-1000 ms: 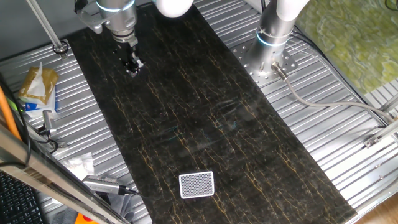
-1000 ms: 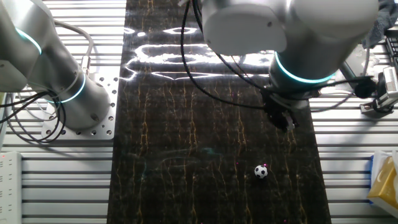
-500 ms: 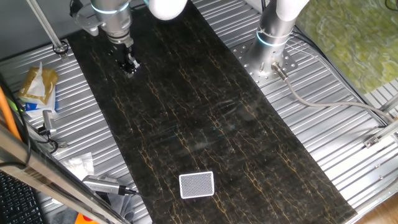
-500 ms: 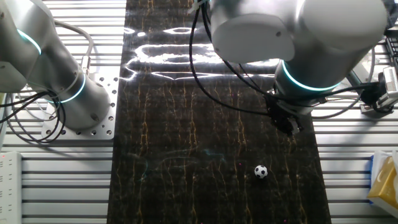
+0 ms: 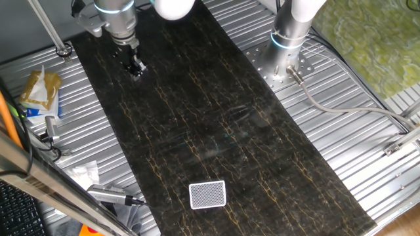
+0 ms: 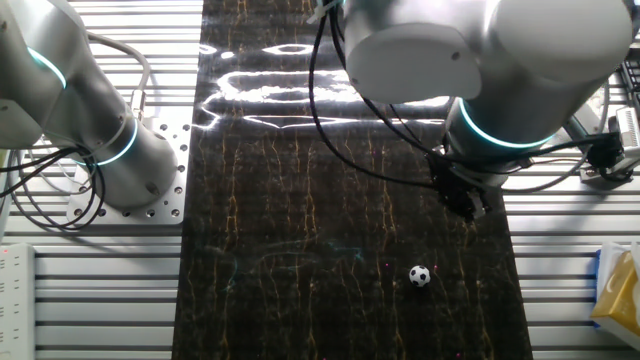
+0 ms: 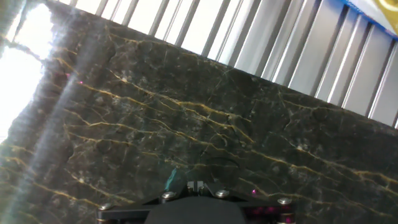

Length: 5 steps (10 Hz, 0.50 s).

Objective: Push the soccer ball into the goal

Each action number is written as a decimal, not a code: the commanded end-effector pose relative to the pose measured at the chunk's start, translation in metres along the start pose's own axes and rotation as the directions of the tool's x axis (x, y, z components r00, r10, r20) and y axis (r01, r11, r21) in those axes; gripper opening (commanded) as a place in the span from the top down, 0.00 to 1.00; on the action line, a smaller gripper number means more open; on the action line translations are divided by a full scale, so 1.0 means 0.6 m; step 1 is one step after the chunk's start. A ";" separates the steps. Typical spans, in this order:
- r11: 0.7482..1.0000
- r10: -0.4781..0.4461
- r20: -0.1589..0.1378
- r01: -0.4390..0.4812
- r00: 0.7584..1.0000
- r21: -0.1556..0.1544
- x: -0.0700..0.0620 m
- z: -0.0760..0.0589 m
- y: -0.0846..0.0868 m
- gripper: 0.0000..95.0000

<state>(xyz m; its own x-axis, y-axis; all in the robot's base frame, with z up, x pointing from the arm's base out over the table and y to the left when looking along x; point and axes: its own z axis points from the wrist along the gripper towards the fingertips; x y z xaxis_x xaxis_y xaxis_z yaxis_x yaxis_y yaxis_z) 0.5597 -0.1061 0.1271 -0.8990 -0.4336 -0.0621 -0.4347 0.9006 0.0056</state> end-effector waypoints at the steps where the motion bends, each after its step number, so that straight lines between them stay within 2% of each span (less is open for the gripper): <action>1: 1.000 0.003 0.000 -0.003 1.000 0.010 0.002 0.000 0.000 1.00; 4: 0.999 0.032 -0.012 -0.032 0.999 0.021 0.002 0.000 0.000 1.00; 5: 1.000 0.011 -0.003 -0.011 1.000 -0.006 0.002 0.000 0.000 1.00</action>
<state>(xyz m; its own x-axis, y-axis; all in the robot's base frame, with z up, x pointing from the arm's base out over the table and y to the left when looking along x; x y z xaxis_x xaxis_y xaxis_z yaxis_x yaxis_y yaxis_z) 0.5584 -0.1075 0.1269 -0.9139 -0.4031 -0.0474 -0.4030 0.9151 -0.0127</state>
